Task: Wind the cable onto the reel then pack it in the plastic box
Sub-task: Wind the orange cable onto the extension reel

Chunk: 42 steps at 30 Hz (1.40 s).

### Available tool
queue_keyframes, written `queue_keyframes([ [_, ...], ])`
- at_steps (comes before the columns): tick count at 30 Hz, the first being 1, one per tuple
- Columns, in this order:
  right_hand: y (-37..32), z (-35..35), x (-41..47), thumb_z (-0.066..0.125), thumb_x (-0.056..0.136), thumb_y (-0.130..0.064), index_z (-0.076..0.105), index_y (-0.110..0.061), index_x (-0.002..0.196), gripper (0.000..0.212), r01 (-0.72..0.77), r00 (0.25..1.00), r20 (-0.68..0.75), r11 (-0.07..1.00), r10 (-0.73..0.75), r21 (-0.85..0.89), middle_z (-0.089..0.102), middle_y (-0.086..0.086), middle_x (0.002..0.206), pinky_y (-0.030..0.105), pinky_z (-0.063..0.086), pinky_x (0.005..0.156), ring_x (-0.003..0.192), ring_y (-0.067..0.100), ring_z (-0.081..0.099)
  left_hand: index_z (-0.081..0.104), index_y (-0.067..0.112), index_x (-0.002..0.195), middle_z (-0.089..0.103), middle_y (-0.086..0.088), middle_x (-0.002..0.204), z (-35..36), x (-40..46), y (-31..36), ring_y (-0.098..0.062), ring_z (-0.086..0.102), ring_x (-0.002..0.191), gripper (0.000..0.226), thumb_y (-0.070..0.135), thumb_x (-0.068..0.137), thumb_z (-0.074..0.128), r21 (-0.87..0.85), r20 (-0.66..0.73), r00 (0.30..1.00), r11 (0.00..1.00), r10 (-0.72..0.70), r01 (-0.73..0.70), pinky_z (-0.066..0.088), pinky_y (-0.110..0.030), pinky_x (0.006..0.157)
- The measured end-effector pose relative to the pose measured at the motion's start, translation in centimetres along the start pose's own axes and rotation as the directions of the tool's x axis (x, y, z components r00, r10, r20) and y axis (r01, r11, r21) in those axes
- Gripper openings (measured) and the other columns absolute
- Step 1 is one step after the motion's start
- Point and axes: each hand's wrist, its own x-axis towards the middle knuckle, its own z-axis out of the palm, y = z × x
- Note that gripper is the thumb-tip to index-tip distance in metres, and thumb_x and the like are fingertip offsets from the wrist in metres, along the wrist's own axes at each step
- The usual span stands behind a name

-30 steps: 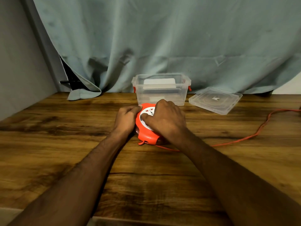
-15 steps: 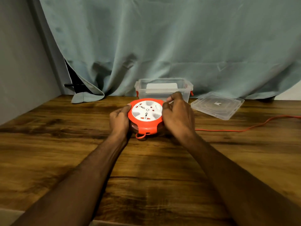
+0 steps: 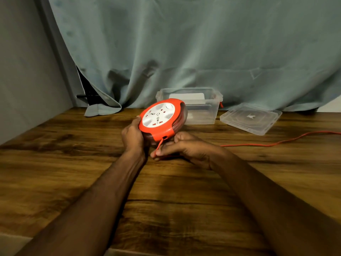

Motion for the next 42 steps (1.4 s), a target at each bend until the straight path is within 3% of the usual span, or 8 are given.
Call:
queue_keyframes([
  [5, -1.8, -2.4, -1.6, 0.064, 0.100, -0.017, 0.074, -0.002, 0.101, 0.019, -0.048, 0.984, 0.142, 0.930, 0.106, -0.365, 0.065, 0.000, 0.070, 0.019, 0.048, 0.061, 0.063, 0.008, 0.058, 0.074, 0.001, 0.103, 0.078, -0.022, 0.110, 0.1, 0.0, 0.0, -0.041, 0.074, 0.108, 0.021, 0.020, 0.096, 0.067, -0.028, 0.025, 1.000, 0.999, -0.016, 0.017, 0.058, -0.057, 0.100],
  [14, -3.1, -7.3, -3.9, 0.077, 0.088, -0.040, 0.084, -0.021, 0.091, 0.020, -0.183, 0.981, -0.082, 0.709, 0.175, -0.681, 0.066, -0.008, 0.061, 0.018, 0.044, 0.060, 0.058, 0.002, 0.055, 0.072, 0.017, 0.076, 0.079, 0.006, 0.072, 0.2, 0.2, -1.2, -0.013, 0.076, 0.072, 0.020, 0.022, 0.095, 0.069, 0.239, 0.081, 0.983, 0.954, 0.165, -0.180, 0.061, -0.029, 0.067],
  [18, -2.6, -9.0, -4.4, 0.085, 0.080, -0.037, 0.084, -0.024, 0.085, 0.013, -0.206, 0.979, -0.156, 0.692, 0.135, -0.692, 0.071, -0.007, 0.065, 0.031, 0.045, 0.067, 0.063, 0.006, 0.060, 0.073, 0.019, 0.068, 0.076, 0.012, 0.064, 0.2, 0.2, -1.2, -0.017, 0.073, 0.076, 0.025, 0.022, 0.093, 0.070, 0.312, 0.107, 0.977, 0.926, 0.186, -0.211, 0.060, -0.029, 0.072],
  [25, -2.5, -9.2, -4.3, 0.089, 0.073, -0.048, 0.082, -0.022, 0.079, 0.028, -0.229, 0.967, -0.247, 0.625, 0.060, -0.746, 0.075, -0.011, 0.072, 0.027, 0.051, 0.071, 0.068, -0.002, 0.065, 0.081, 0.026, 0.064, 0.080, -0.003, 0.072, 0.2, -0.7, -1.2, -0.027, 0.076, 0.079, 0.024, 0.029, 0.085, 0.070, 0.399, 0.245, 0.960, 0.889, 0.133, -0.225, 0.061, -0.040, 0.081],
  [28, -2.9, -9.3, -4.0, 0.086, 0.074, -0.033, 0.079, -0.024, 0.076, 0.011, -0.261, 0.899, -0.396, 0.497, -0.187, -0.828, 0.075, -0.011, 0.073, 0.033, 0.057, 0.076, 0.078, 0.010, 0.070, 0.079, 0.013, 0.064, 0.079, -0.008, 0.072, 0.4, -1.0, -1.2, -0.029, 0.071, 0.076, 0.028, 0.020, 0.090, 0.071, 0.401, 0.280, 0.955, 0.892, 0.095, -0.206, 0.057, -0.040, 0.077],
  [31, -3.3, -8.1, -3.6, 0.079, 0.069, -0.025, 0.075, -0.029, 0.091, 0.023, -0.125, 0.849, -0.329, 0.449, -0.412, -0.885, 0.069, -0.025, 0.074, 0.030, 0.054, 0.067, 0.064, 0.001, 0.062, 0.076, -0.003, 0.083, 0.075, -0.026, 0.086, 0.7, -2.0, -0.9, -0.033, 0.067, 0.079, 0.020, 0.011, 0.095, 0.068, 0.388, 0.340, 0.940, 0.906, 0.027, -0.166, 0.052, -0.042, 0.078],
  [34, -3.5, -6.8, -3.2, 0.082, 0.072, -0.026, 0.072, -0.034, 0.104, 0.034, 0.004, 0.919, -0.180, 0.465, -0.351, -0.885, 0.070, -0.029, 0.091, 0.024, 0.043, 0.064, 0.062, -0.007, 0.056, 0.073, -0.008, 0.087, 0.072, -0.031, 0.093, 0.8, -2.6, -0.7, -0.035, 0.065, 0.080, 0.020, 0.008, 0.096, 0.065, 0.386, 0.376, 0.927, 0.910, -0.007, -0.150, 0.051, -0.042, 0.079],
  [42, -3.6, -6.8, -3.4, 0.075, 0.059, -0.045, 0.064, -0.039, 0.117, 0.059, -0.022, 0.954, -0.165, 0.492, -0.249, -0.871, 0.072, -0.016, 0.105, 0.029, 0.049, 0.069, 0.070, -0.017, 0.055, 0.075, 0.003, 0.078, 0.075, -0.015, 0.071, 0.8, -2.6, -0.6, -0.025, 0.067, 0.061, 0.021, 0.010, 0.095, 0.067, 0.392, 0.363, 0.932, 0.911, -0.027, -0.126, 0.055, -0.032, 0.068],
])
